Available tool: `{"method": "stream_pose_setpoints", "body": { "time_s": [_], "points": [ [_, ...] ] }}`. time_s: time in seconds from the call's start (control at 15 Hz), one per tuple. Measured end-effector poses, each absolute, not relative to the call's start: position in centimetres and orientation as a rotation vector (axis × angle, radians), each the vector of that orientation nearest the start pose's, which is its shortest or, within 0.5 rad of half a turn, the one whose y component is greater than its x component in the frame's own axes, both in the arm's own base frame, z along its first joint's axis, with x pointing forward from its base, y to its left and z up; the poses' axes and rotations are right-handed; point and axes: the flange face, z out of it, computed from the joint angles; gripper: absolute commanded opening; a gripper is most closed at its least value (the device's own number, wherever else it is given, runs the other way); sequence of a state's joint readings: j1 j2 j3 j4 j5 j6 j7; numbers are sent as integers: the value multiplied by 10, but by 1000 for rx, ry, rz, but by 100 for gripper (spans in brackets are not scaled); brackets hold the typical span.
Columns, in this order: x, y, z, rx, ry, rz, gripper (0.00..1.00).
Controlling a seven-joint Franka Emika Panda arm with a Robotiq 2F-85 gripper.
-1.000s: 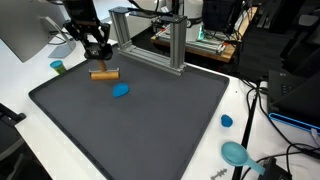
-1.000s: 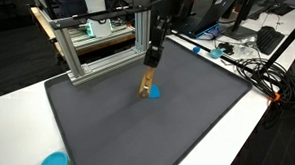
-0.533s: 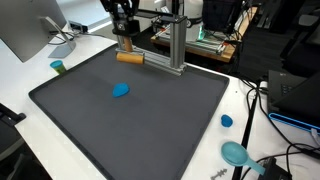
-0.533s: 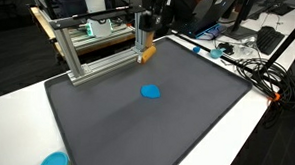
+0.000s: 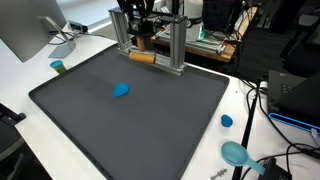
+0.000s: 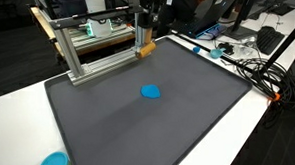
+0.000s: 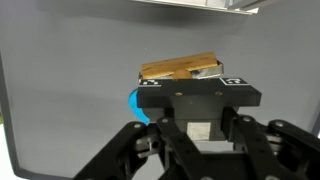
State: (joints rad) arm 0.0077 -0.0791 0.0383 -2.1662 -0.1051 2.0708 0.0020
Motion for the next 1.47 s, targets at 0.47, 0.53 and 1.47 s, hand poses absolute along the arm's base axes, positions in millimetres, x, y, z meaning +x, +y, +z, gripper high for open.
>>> {"method": "stream_pose_setpoints", "body": {
  "time_s": [0.47,0.53,1.47],
  "points": [
    [469,-10,476,-3225,166,-37,21],
    [457,-13,481,-3225,165,-33,21],
    [393,10,458,-3235,66,17,21]
  ]
}}
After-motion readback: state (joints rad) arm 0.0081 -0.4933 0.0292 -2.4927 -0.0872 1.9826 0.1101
